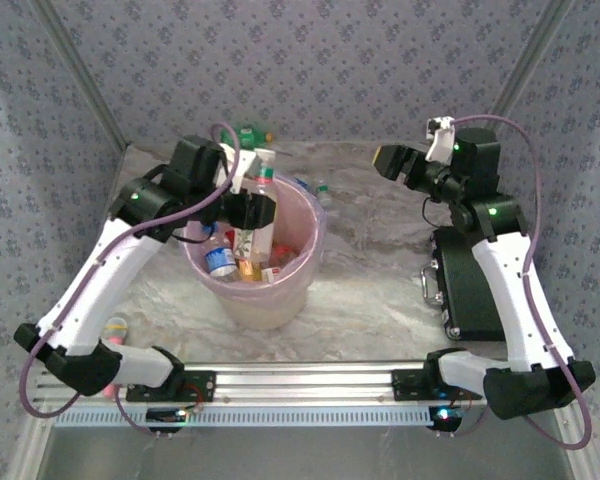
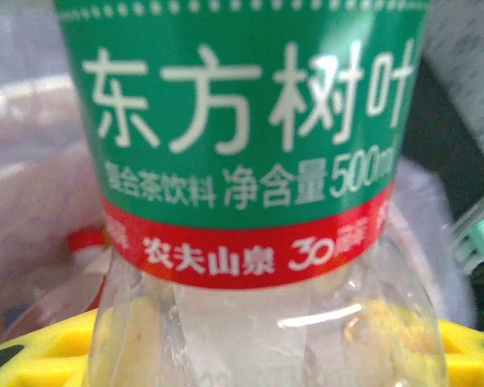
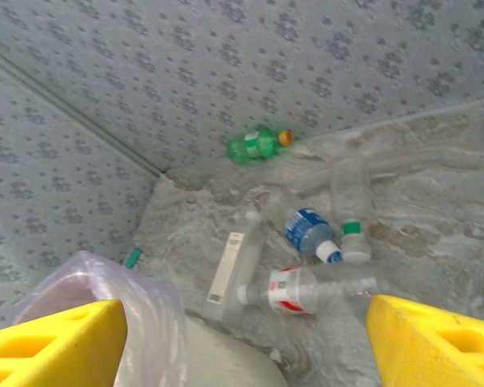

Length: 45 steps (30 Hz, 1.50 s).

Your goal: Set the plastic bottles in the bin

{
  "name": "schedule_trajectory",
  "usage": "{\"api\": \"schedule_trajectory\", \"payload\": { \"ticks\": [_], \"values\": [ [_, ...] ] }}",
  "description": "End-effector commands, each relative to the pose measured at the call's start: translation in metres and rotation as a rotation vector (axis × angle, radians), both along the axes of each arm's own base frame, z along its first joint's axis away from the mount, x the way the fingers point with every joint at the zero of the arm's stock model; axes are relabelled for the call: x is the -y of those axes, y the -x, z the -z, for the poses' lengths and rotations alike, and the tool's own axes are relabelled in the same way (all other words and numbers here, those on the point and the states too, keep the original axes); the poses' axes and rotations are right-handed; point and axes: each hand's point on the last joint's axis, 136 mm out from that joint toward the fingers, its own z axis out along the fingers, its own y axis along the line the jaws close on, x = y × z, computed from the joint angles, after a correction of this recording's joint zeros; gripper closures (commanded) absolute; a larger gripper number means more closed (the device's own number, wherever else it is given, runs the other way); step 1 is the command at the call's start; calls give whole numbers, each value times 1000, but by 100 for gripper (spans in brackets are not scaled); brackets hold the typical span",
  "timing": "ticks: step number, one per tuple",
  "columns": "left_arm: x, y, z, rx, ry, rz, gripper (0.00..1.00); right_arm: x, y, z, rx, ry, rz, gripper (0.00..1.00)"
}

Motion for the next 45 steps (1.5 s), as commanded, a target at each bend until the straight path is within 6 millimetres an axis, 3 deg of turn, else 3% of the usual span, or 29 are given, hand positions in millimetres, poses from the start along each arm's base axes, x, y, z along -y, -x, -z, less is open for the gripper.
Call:
{"api": "schedule_trajectory", "payload": {
  "ticks": [1,9,13,17,20,23,25,26,36,40,45],
  "values": [
    [-10,4,26,-24,-108,-8,95,14,-1,26,-67,69,50,20],
    [-13,11,84,-106,-264,2,94,19,-8,61,-176,87,64,20],
    [-13,13,104,-138,-281,-2,85,21,-14,72,-202,86,87,20],
    [-8,17,112,-154,-262,14,66,20,-19,86,-239,88,91,19],
    [0,20,104,-146,-207,40,44,18,-24,98,-271,94,82,17],
    [3,21,91,-123,-166,49,34,14,-29,111,-300,104,61,14],
    [3,22,82,-108,-151,54,28,9,-33,118,-308,123,33,1],
    [4,22,77,-98,-144,55,25,6,-35,121,-309,143,18,0],
    [-7,23,41,-18,-117,32,11,-14,-56,163,-384,366,6,3],
    [-20,20,21,40,-111,-6,9,-37,-69,185,-420,466,-52,9],
    [-41,18,1,103,-87,-78,8,-61,-83,224,-501,519,-104,8]
  ]
}}
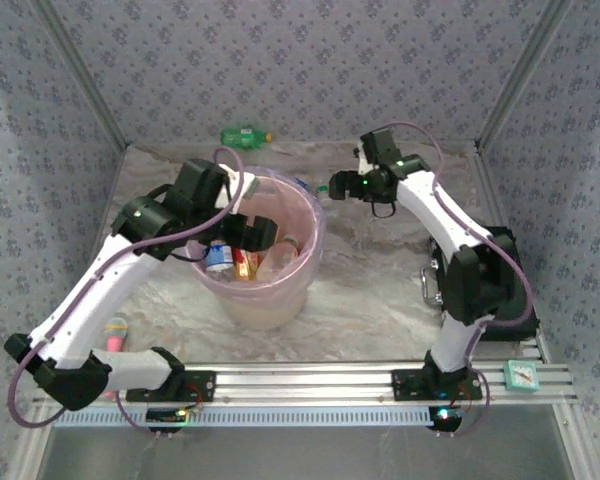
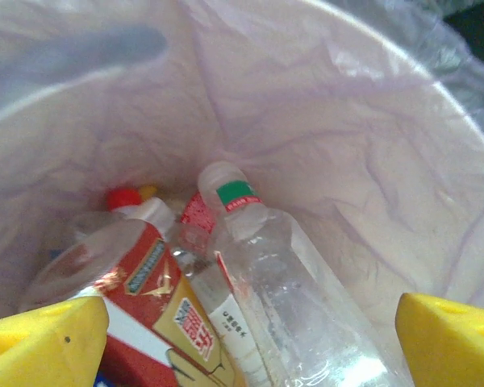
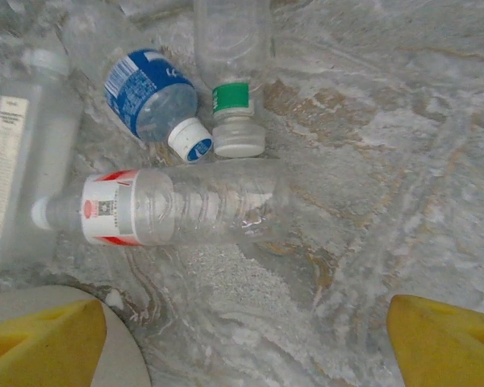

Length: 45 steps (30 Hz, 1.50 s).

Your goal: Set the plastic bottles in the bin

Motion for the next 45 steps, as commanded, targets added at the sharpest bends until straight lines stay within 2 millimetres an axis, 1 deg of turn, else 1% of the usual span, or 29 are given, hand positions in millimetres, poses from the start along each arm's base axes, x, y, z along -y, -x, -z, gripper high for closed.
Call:
{"api": "schedule_trajectory", "payload": {
  "ticks": [1,4,7,9,12,17,21,26,31,32,33,37,38,41,43,45],
  "values": [
    [-22,3,-18,56,4,-52,8,-5,-5,27,-64,79,-30,7],
    [-32,4,-21,73,13,-90,8,-17,-23,40,-51,89,-52,6],
    [-40,6,-23,90,36,-121,8,-27,-49,51,-21,81,-42,8],
    [-44,6,-23,93,45,-136,8,-33,-64,61,-27,76,-30,11],
    [-45,7,-22,90,50,-143,8,-39,-84,79,-52,81,1,19],
    [-46,7,-24,101,61,-148,8,-45,-105,99,-74,76,36,26],
    [-46,6,-25,104,62,-148,8,-44,-115,111,-84,76,66,33],
    [-45,5,-25,107,66,-148,8,-46,-115,130,-122,64,66,40],
    [-45,5,-26,111,74,-148,8,-43,-115,143,-147,63,79,40],
    [-45,5,-25,109,74,-149,8,-42,-116,144,-148,63,82,40],
    [-45,5,-26,110,76,-150,8,-40,-116,146,-151,63,87,43],
    [-45,5,-28,116,86,-153,8,-35,-117,142,-145,62,94,52],
    [-44,5,-28,117,91,-153,8,-34,-117,139,-140,60,95,55],
    [-41,4,-32,124,119,-152,8,-25,-118,129,-124,66,107,57],
    [-37,2,-36,137,156,-149,8,-18,-118,121,-111,66,119,59],
    [-30,-1,-42,151,218,-149,8,-6,-119,109,-97,64,137,61]
  ]
}}
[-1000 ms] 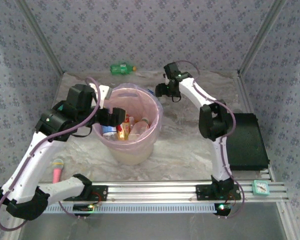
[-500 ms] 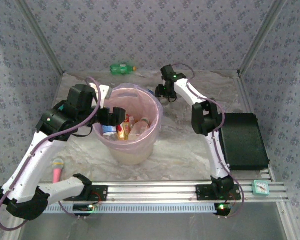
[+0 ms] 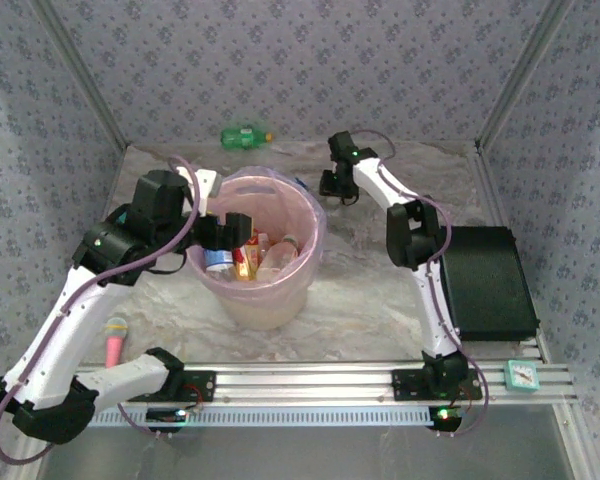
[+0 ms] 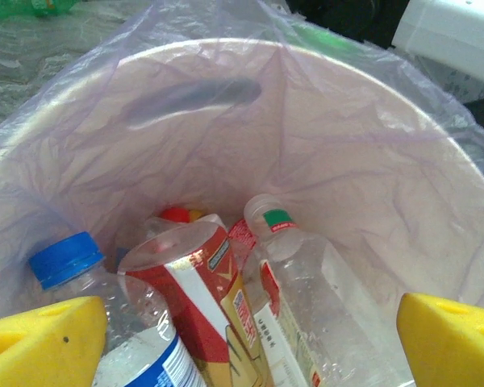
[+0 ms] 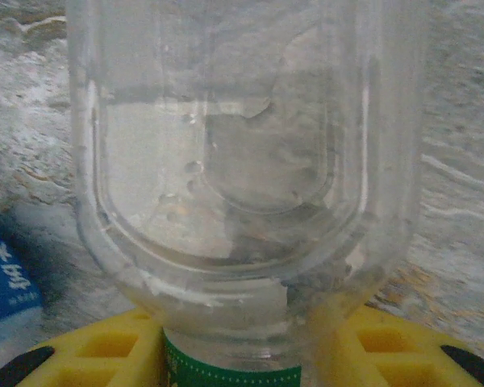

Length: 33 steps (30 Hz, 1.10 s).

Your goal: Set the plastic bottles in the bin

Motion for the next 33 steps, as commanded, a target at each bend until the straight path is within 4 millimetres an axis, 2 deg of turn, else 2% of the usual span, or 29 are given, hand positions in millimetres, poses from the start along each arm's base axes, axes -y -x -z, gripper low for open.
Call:
{"api": "schedule_trajectory", "payload": {
  "ticks": [1,7,11,16,22,28,33],
  "values": [
    [13,-5,-22,60,138,6,7,25,-1,-38,44,6,40,61],
    [35,-18,-41,84,324,14,6,73,8,-74,84,-8,89,63],
    [47,-24,-52,81,398,32,0,104,28,-100,114,-48,96,67],
    [60,-33,-75,103,498,53,0,116,64,-140,170,-126,56,67],
    [92,-45,-95,56,646,149,0,106,110,-209,315,-206,-35,69],
    [121,-62,-103,-15,742,206,0,71,162,-268,471,-245,-189,72],
    [140,-71,-104,-40,779,242,0,35,200,-305,551,-352,-317,78]
  ]
}}
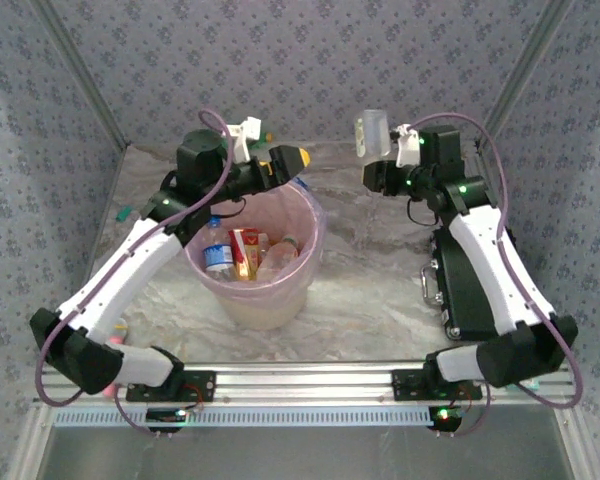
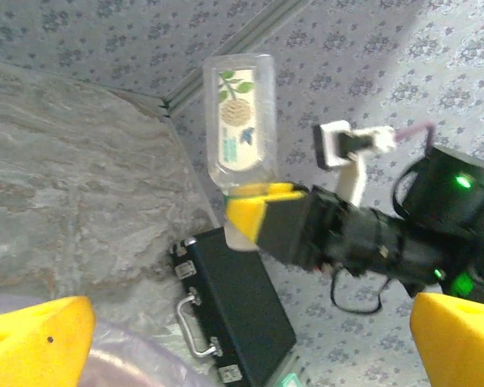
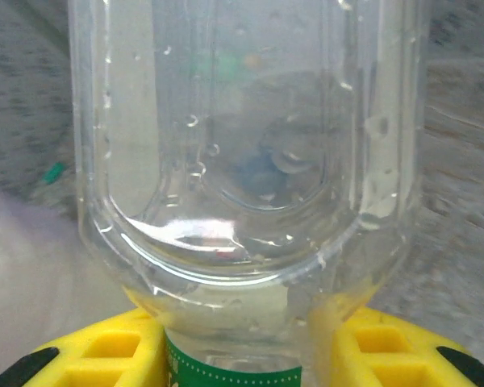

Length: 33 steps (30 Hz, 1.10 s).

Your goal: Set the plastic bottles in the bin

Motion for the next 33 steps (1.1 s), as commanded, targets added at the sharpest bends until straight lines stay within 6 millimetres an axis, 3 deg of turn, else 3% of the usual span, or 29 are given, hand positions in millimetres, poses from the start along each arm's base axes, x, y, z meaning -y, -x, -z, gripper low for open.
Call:
{"api": "schedule_trajectory", "payload": {
  "ticks": [1,10,16,23,28,33],
  "values": [
    [17,9,-43,76,108,76,0,-26,23,-19,62,-43,-123,80],
    [59,10,-47,94,129,174,0,-64,64,-43,100,-79,-272,82],
    [76,4,-43,74,132,188,9,-75,70,-48,112,-90,-302,82],
    [80,-1,-36,64,122,180,17,-85,71,-51,125,-100,-329,82],
    [80,-2,-36,64,122,175,35,-85,68,-49,124,-83,-318,82],
    [79,-3,-36,65,119,167,41,-85,68,-47,117,-74,-318,76]
  ]
}}
